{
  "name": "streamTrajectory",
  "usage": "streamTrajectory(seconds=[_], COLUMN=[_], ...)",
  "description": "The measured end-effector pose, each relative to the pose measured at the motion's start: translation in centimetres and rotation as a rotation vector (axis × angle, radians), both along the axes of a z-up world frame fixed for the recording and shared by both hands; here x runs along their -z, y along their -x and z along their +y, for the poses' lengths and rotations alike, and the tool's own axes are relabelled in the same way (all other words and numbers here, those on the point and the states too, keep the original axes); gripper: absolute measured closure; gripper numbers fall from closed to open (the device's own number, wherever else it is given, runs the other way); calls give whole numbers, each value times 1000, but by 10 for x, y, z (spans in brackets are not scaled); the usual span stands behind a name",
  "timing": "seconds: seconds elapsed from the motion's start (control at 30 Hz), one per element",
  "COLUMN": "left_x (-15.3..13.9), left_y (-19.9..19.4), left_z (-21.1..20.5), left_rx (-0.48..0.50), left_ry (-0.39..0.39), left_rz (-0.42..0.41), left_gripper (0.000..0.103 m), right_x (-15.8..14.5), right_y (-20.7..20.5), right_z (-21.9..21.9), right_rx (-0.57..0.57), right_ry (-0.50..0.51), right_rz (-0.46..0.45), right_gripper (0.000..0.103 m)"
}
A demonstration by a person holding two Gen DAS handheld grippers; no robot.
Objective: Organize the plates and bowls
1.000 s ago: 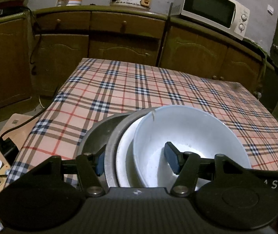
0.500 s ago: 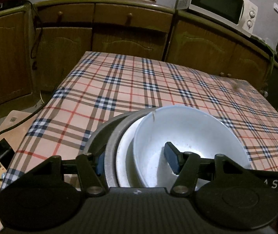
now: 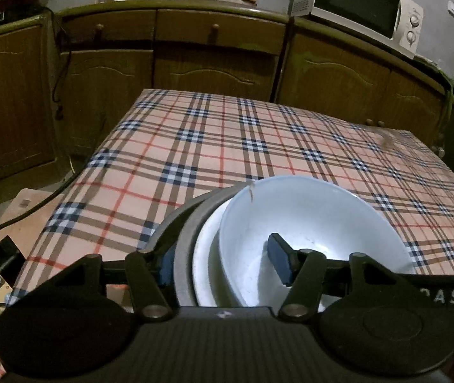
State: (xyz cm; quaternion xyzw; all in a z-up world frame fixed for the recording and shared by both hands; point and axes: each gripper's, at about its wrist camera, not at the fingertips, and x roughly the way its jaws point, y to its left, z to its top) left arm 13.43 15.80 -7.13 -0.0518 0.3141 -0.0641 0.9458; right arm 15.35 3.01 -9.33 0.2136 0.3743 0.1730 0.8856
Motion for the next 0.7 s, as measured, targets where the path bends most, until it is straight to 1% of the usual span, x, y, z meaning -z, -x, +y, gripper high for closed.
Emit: streamTrajectory(seconds=[0.13, 0.2, 0.27, 0.33, 0.43, 0.53, 0.63, 0.7], left_x=[0, 0, 0, 0, -1, -4, -11, -18], left_y=[0, 1, 1, 1, 2, 7, 18, 32], left_z=[0, 0, 1, 2, 0, -2, -1, -3], left_rx=[-4, -7, -8, -9, -9, -9, -27, -47], left_ry=[-3, -4, -9, -3, -7, -25, -32, -44], left_rz=[-6, -6, -5, -4, -6, -27, -59, -94], left_gripper=[44, 43, 42, 42, 44, 45, 40, 34], right_x=[-5, -8, -13, -21, -34, -44, -55, -60], right_y=[-2, -4, -4, -5, -1, 15, 43, 62], right_z=[3, 4, 2, -3, -13, -16, -10, -8], right_rx=[-33, -69, -87, -86, -76, -77, -47, -17], right_ry=[51, 74, 98, 131, 147, 175, 260, 290], right_rz=[36, 58, 68, 53, 12, -52, -161, -221], right_gripper=[39, 37, 27, 25, 25, 25, 23, 22])
